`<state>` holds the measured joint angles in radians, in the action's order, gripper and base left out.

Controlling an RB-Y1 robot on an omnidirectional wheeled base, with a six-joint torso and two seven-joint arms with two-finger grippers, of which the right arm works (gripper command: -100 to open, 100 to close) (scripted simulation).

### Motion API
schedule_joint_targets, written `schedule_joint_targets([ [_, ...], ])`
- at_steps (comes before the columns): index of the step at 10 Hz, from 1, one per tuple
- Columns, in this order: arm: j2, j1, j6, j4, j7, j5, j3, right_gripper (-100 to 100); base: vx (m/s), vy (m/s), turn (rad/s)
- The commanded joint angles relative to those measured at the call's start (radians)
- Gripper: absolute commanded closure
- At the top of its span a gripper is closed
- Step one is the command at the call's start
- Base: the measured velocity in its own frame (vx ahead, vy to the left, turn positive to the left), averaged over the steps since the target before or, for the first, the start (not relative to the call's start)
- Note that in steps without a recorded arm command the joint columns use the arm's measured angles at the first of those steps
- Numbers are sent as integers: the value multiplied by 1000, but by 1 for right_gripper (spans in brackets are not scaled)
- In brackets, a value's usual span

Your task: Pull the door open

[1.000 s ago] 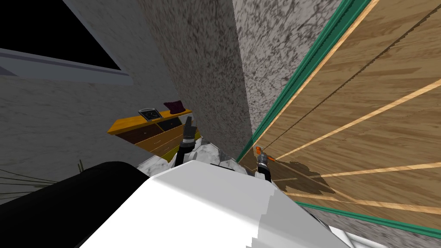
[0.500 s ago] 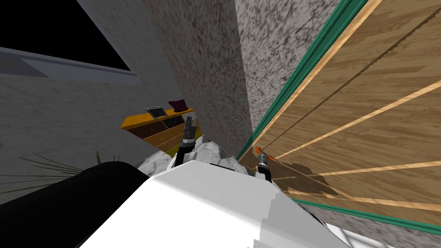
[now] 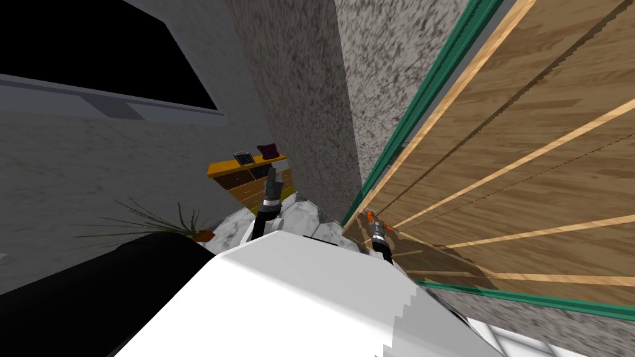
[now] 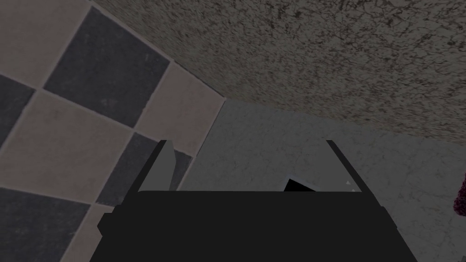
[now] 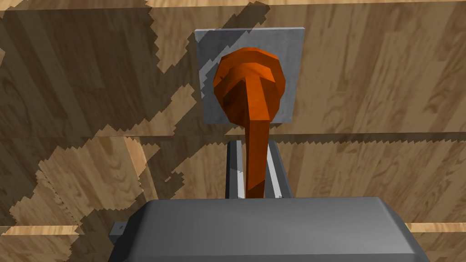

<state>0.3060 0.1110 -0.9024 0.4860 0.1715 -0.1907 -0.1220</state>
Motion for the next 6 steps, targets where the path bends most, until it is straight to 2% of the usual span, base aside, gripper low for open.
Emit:
schedule_joint_targets([
  [1, 5, -8, -5, 9, 20, 12, 18, 100, -227, -58, 104],
  [2, 8, -10, -6, 10, 26, 16, 24, 100, -201, -62, 83],
  [3, 5, -4, -9, -3, 22, 13, 20, 100, -85, -17, 29],
  [6, 17, -17, -22, 3, 51, 32, 48, 100, -183, -10, 75],
])
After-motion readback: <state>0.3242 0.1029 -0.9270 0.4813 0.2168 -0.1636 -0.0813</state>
